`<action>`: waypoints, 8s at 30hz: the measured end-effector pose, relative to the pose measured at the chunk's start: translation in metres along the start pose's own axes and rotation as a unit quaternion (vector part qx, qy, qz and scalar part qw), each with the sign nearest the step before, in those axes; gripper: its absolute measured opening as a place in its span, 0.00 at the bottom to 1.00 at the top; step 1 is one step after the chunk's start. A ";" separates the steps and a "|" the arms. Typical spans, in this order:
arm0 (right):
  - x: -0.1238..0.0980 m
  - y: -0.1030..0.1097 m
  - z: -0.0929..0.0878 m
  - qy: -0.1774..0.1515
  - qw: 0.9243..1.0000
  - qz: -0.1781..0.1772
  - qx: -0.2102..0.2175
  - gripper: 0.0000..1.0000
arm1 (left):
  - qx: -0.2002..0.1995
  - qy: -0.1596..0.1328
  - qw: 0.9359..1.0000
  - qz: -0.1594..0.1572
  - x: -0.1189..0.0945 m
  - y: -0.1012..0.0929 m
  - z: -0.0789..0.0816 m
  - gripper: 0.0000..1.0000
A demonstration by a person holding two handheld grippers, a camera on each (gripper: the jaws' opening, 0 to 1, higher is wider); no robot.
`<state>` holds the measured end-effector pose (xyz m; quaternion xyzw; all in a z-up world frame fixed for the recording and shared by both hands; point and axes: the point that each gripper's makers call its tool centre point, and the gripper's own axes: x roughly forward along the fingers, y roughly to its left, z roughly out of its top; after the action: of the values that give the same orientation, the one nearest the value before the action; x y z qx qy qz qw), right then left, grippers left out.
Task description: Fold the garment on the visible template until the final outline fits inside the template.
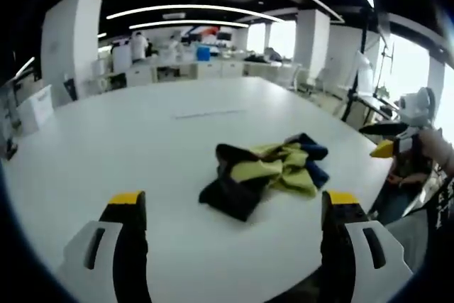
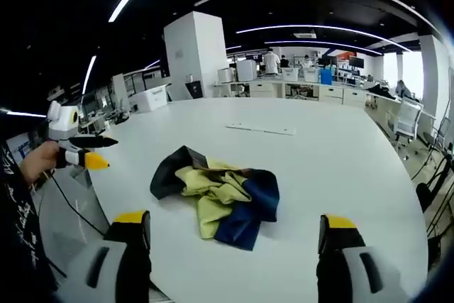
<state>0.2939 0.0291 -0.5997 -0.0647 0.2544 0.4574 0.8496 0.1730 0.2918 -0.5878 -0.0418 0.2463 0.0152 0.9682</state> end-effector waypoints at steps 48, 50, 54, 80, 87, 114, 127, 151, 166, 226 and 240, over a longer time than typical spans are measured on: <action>0.010 -0.003 -0.008 0.035 0.999 0.017 0.000 0.94 | -0.004 0.024 1.000 0.005 0.002 0.012 -0.007 0.88; 0.011 -0.005 -0.005 0.033 0.999 0.016 -0.004 0.94 | -0.003 0.022 1.000 0.003 0.005 0.012 -0.006 0.88; 0.017 -0.013 0.004 0.025 1.000 0.017 0.000 0.93 | -0.004 0.022 1.000 -0.002 0.013 0.013 -0.002 0.84; 0.071 -0.055 0.014 0.023 0.999 0.020 0.029 0.63 | -0.010 0.011 1.000 -0.011 0.067 0.021 0.009 0.67; 0.087 -0.066 0.010 0.030 0.999 0.018 0.031 0.55 | -0.012 0.011 1.000 -0.018 0.086 0.021 0.008 0.58; 0.140 -0.073 -0.017 0.065 0.997 0.025 0.025 0.20 | -0.032 0.036 0.998 -0.033 0.142 0.021 -0.015 0.17; 0.138 -0.073 -0.020 0.068 0.997 -0.004 -0.020 0.05 | -0.057 0.017 0.998 -0.024 0.143 0.022 -0.007 0.00; 0.117 -0.074 0.035 0.008 0.998 -0.003 -0.057 0.00 | -0.049 -0.042 0.997 -0.029 0.119 0.030 0.050 0.00; 0.093 -0.073 0.102 -0.061 0.995 -0.019 -0.078 0.00 | -0.037 -0.100 0.994 -0.033 0.100 0.040 0.102 0.00; 0.292 -0.193 0.113 0.006 0.997 -0.062 -0.037 0.00 | -0.099 -0.051 0.993 0.046 0.314 0.138 0.107 0.00; 0.322 -0.209 0.083 0.041 0.995 -0.089 -0.034 0.00 | -0.087 -0.001 0.994 0.073 0.345 0.153 0.074 0.00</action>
<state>0.6398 0.1776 -0.7123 -0.1344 0.2669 0.3849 0.8732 0.5032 0.4534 -0.6991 -0.1080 0.2450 0.1072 0.9575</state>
